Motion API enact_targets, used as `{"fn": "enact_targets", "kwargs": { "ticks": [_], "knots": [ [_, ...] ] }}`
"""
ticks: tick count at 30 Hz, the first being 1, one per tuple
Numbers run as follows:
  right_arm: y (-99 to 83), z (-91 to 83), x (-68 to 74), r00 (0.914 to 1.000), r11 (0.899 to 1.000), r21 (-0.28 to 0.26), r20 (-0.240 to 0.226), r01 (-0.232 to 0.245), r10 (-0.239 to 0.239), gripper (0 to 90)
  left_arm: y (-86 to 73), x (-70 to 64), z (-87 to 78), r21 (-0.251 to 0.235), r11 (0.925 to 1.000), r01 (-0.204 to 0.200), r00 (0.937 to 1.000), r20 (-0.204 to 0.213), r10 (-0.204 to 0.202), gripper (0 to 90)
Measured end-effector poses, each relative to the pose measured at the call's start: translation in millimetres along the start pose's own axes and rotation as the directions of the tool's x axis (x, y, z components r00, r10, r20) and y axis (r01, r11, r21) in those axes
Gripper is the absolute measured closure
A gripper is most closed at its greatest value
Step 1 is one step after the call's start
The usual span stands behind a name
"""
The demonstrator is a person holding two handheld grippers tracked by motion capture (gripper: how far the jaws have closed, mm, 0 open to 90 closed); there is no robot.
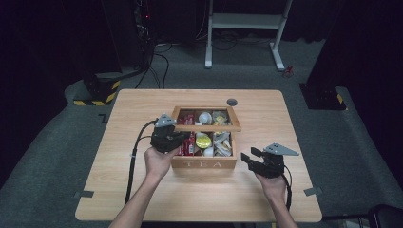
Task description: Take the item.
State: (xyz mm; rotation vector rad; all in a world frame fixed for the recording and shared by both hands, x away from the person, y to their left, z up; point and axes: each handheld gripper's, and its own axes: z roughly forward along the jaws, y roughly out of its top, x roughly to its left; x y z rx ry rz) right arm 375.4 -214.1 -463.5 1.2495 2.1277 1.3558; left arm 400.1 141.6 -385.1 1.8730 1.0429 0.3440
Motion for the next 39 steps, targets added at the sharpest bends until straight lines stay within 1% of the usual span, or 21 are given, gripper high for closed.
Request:
{"fn": "enact_targets", "kwargs": {
  "ticks": [3, 4, 6, 7, 10, 13, 16, 19, 20, 21, 22, 24, 26, 28, 29, 31, 33, 35, 38, 39],
  "knots": [
    [7.2, 3.4, 5.0, 0.9998, 1.0, 0.0, -0.011, 0.017, -0.017, 45.7, 2.3, 0.7, -0.3, -0.005, 1.0, 0.002, 1.0, 0.001, -0.002, 87.0],
    [9.6, 4.9, 6.7, 0.9996, 1.0, -0.002, -0.012, 0.024, -0.024, 45.3, 3.7, 1.3, -0.3, -0.004, 1.0, -0.006, 1.0, -0.004, 0.006, 87.0],
    [15.2, 8.8, 11.6, 0.9992, 0.999, -0.007, -0.022, 0.034, -0.034, 43.4, 4.8, 1.1, 0.0, -0.002, 1.0, -0.008, 1.0, -0.004, 0.008, 87.1],
    [17.6, 11.0, 14.5, 0.9986, 0.999, -0.007, -0.022, 0.049, -0.049, 41.6, 6.8, 1.2, 0.1, -0.009, 1.0, -0.002, 1.0, 0.001, 0.002, 87.0],
    [23.7, 17.6, 23.9, 0.9951, 0.995, -0.005, -0.02, 0.097, -0.097, 38.3, 10.3, 1.3, -0.2, -0.018, 0.9998, -0.005, 1.0, -0.004, 0.005, 85.3],
    [29.9, 23.3, 30.7, 0.9923, 0.993, -0.003, -0.03, 0.12, -0.12, 37.7, 13.7, 1.8, -0.1, -0.027, 0.9996, -0.002, 1.0, 0.0, 0.002, 84.2],
    [34.7, 28.1, 36.1, 0.9912, 0.992, -0.005, -0.043, 0.125, -0.125, 37.5, 15.0, 2.2, -0.1, -0.031, 0.9995, 0.01, 0.9999, 0.007, -0.009, 84.0],
    [39.0, 34.4, 43.6, 0.9913, 0.992, 0.008, -0.025, 0.129, -0.129, 34.7, 16.8, 2.7, -0.3, -0.034, 0.9994, -0.006, 1.0, 0.004, 0.007, 82.5],
    [39.9, 36.6, 45.3, 0.9903, 0.99, 0.009, -0.014, 0.138, -0.138, 32.8, 17.6, 2.2, 0.3, -0.036, 0.9993, -0.006, 1.0, -0.004, 0.006, 80.3],
    [41.0, 38.8, 47.2, 0.9895, 0.989, 0.017, -0.002, 0.144, -0.144, 31.2, 17.8, 1.8, 1.2, -0.038, 0.9992, 0.01, 1.0, 0.001, -0.01, 78.0],
    [41.8, 40.5, 48.5, 0.9901, 0.99, 0.024, 0.002, 0.141, -0.141, 31.4, 18.1, 2.2, 1.6, -0.044, 0.999, 0.004, 1.0, -0.005, -0.005, 78.8],
    [44.0, 44.5, 49.6, 0.9907, 0.99, 0.034, -0.004, 0.136, -0.136, 31.5, 19.8, 3.0, 1.3, -0.044, 0.999, 0.003, 1.0, -0.006, -0.003, 78.9],
    [46.2, 47.8, 51.8, 0.9912, 0.99, 0.041, -0.008, 0.133, -0.132, 31.9, 20.8, 2.4, 1.3, -0.039, 0.9992, 0.012, 0.9999, 0.0, -0.012, 78.1],
    [48.8, 51.2, 55.1, 0.9906, 0.99, 0.042, -0.02, 0.136, -0.135, 32.7, 22.3, 2.7, 1.3, -0.037, 0.9993, 0.003, 1.0, -0.004, -0.003, 78.0],
    [50.2, 53.9, 57.7, 0.9893, 0.989, 0.045, -0.028, 0.144, -0.143, 33.0, 23.6, 3.3, 1.2, -0.039, 0.9993, -0.002, 1.0, -0.005, 0.001, 78.0],
    [51.5, 58.1, 61.8, 0.987, 0.986, 0.051, -0.039, 0.158, -0.156, 33.9, 26.1, 3.3, 1.2, -0.04, 0.9992, 0.008, 1.0, -0.003, -0.008, 77.5],
    [52.6, 63.4, 65.9, 0.9847, 0.983, 0.065, -0.046, 0.171, -0.168, 34.5, 28.1, 3.3, 1.1, -0.037, 0.9993, 0.004, 1.0, -0.005, -0.005, 76.1],
    [54.3, 68.4, 68.5, 0.9845, 0.983, 0.071, -0.047, 0.172, -0.169, 34.8, 29.2, 2.9, 1.2, -0.035, 0.9993, 0.008, 1.0, -0.004, -0.008, 75.2],
    [58.9, 75.6, 71.3, 0.9844, 0.983, 0.07, -0.056, 0.171, -0.167, 35.1, 31.4, 3.1, 1.1, -0.031, 0.9995, 0.001, 1.0, -0.009, -0.001, 74.3],
    [60.1, 77.5, 73.1, 0.9847, 0.982, 0.079, -0.055, 0.169, -0.165, 35.0, 31.7, 3.2, 1.1, -0.032, 0.9995, 0.0, 1.0, -0.009, 0.0, 74.2]
  ]
}}
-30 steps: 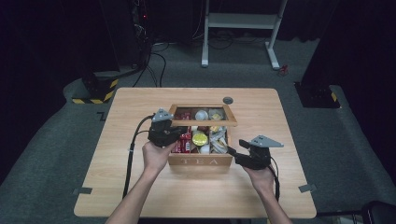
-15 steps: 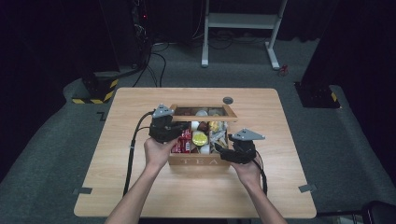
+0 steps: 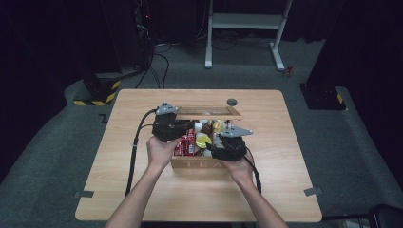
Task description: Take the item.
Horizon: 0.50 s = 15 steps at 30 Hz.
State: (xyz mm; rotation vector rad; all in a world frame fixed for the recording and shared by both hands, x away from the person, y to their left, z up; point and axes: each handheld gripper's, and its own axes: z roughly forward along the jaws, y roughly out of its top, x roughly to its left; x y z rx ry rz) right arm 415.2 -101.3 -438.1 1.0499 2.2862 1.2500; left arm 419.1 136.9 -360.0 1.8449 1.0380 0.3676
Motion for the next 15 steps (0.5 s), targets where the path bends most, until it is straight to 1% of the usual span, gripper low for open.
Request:
{"fn": "enact_targets", "kwargs": {
  "ticks": [1, 5, 7, 9, 10, 11, 15],
  "knots": [
    [1.2, 2.1, 0.6, 1.0, 1.0, -0.002, 0.001, 0.01, -0.01, 35.2, 0.4, 0.1, 0.1, -0.001, 1.0, -0.001, 1.0, 0.0, 0.001, 74.2],
    [3.0, 9.8, 2.9, 0.9998, 1.0, 0.012, 0.001, 0.019, -0.019, 34.7, 5.0, 0.6, 0.2, 0.007, 1.0, 0.003, 1.0, 0.001, -0.003, 73.6],
    [3.9, 12.9, 3.6, 0.9998, 1.0, 0.02, 0.003, 0.02, -0.02, 34.4, 7.4, 1.2, 0.4, 0.008, 1.0, -0.004, 1.0, -0.004, 0.004, 73.3],
    [5.1, 17.0, 3.7, 0.9995, 0.999, 0.023, 0.0, 0.031, -0.031, 34.1, 8.8, 1.4, 0.8, 0.001, 1.0, 0.007, 1.0, -0.002, -0.007, 73.1],
    [5.7, 19.2, 4.4, 0.9996, 0.999, 0.031, -0.001, 0.028, -0.028, 33.9, 9.4, 1.7, 0.8, 0.001, 1.0, 0.004, 1.0, -0.003, -0.004, 73.1],
    [6.2, 21.6, 4.5, 0.9994, 0.999, 0.035, 0.001, 0.035, -0.035, 33.6, 9.9, 2.1, 0.7, 0.003, 1.0, -0.002, 1.0, -0.005, 0.002, 73.0],
    [7.8, 28.0, 8.1, 0.9987, 0.998, 0.045, -0.003, 0.052, -0.052, 33.2, 12.7, 2.5, 1.1, 0.001, 1.0, 0.001, 1.0, -0.008, -0.001, 72.6]
  ]
}}
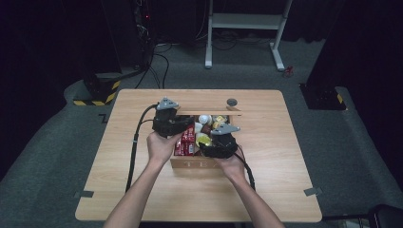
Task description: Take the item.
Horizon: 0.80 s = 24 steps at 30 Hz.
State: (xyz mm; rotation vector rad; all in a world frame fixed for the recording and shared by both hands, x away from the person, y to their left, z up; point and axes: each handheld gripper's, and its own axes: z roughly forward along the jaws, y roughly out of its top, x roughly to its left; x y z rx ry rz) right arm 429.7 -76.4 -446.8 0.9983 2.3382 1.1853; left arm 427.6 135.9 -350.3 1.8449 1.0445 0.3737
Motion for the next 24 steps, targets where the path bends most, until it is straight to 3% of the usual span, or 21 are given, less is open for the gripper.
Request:
{"fn": "enact_targets", "kwargs": {
  "ticks": [14, 24],
  "knots": [
    [2.1, 17.3, 5.8, 0.9997, 0.999, 0.045, 0.013, 0.02, -0.02, 31.8, 2.3, 0.4, 0.6, -0.004, 1.0, 0.008, 1.0, -0.001, -0.008, 72.7],
    [0.0, 22.7, 8.1, 0.999, 0.998, 0.061, 0.031, 0.031, -0.033, 37.0, 3.0, 1.5, 0.5, -0.003, 1.0, 0.003, 1.0, 0.003, -0.003, 73.5]
  ]
}}
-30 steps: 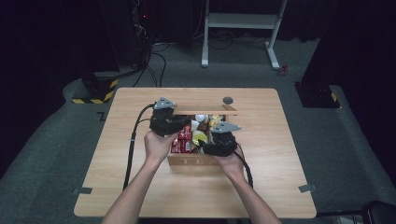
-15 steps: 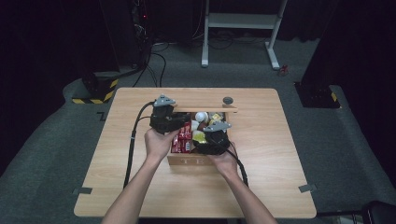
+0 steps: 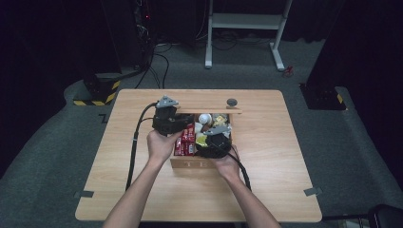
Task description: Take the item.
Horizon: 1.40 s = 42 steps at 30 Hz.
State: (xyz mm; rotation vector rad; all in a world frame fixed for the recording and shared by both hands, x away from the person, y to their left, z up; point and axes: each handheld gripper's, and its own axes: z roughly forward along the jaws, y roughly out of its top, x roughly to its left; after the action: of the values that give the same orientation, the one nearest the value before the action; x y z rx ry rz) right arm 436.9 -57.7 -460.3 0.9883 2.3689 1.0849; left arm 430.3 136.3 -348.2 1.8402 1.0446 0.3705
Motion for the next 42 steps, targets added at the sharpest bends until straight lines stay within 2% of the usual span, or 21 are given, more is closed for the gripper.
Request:
{"fn": "enact_targets", "kwargs": {
  "ticks": [5, 10, 11, 14, 16, 20, 25, 31, 35, 42],
  "knots": [
    [-0.5, -1.8, 0.3, 0.9999, 1.0, -0.003, -0.004, -0.016, 0.016, 37.1, -0.5, -0.1, 0.0, -0.001, 1.0, -0.008, 0.9999, -0.007, 0.008, 73.4],
    [2.1, -9.4, 2.6, 0.9998, 0.999, -0.032, -0.014, -0.017, 0.017, 37.2, -1.5, -1.4, 0.8, -0.006, 0.9999, -0.009, 0.9999, -0.01, 0.009, 74.1],
    [2.3, -10.0, 1.0, 0.9999, 0.999, -0.036, -0.014, -0.006, 0.005, 37.2, -1.6, -1.3, 0.9, -0.005, 0.9999, -0.013, 0.9999, -0.011, 0.013, 74.1],
    [2.0, -12.7, -1.7, 0.9987, 0.998, -0.035, -0.024, -0.045, 0.044, 37.3, -1.9, -2.2, 1.4, -0.003, 0.9999, -0.015, 0.9998, -0.009, 0.015, 74.4],
    [2.1, -14.6, -4.4, 0.9992, 0.999, -0.043, -0.024, -0.032, 0.031, 37.3, -2.0, -2.5, 1.5, -0.001, 0.9999, -0.014, 0.9999, -0.006, 0.014, 74.5],
    [2.3, -18.5, -6.6, 0.9979, 0.997, -0.046, -0.031, -0.058, 0.056, 37.3, -1.8, -1.9, 1.4, 0.002, 0.9999, -0.014, 0.9999, -0.002, 0.014, 75.0],
    [1.5, -23.5, -8.0, 0.998, 0.997, -0.051, -0.033, -0.056, 0.054, 37.3, -2.2, -2.0, 1.4, 0.0, 0.9999, -0.014, 0.9999, -0.003, 0.014, 75.3],
    [0.8, -29.7, -12.1, 0.9968, 0.995, -0.063, -0.031, -0.075, 0.073, 37.4, -2.8, -2.0, 1.5, 0.001, 0.9999, -0.016, 0.9999, -0.006, 0.016, 76.3],
    [-0.2, -33.0, -13.2, 0.9976, 0.996, -0.062, -0.031, -0.064, 0.062, 37.4, -3.3, -2.2, 1.5, -0.001, 0.9999, -0.015, 0.9999, -0.007, 0.015, 76.3],
    [-2.2, -39.1, -17.6, 0.9968, 0.995, -0.067, -0.017, -0.079, 0.078, 37.5, -3.4, -2.0, 1.4, 0.001, 0.9999, -0.015, 0.9999, -0.005, 0.015, 76.5]
  ]
}}
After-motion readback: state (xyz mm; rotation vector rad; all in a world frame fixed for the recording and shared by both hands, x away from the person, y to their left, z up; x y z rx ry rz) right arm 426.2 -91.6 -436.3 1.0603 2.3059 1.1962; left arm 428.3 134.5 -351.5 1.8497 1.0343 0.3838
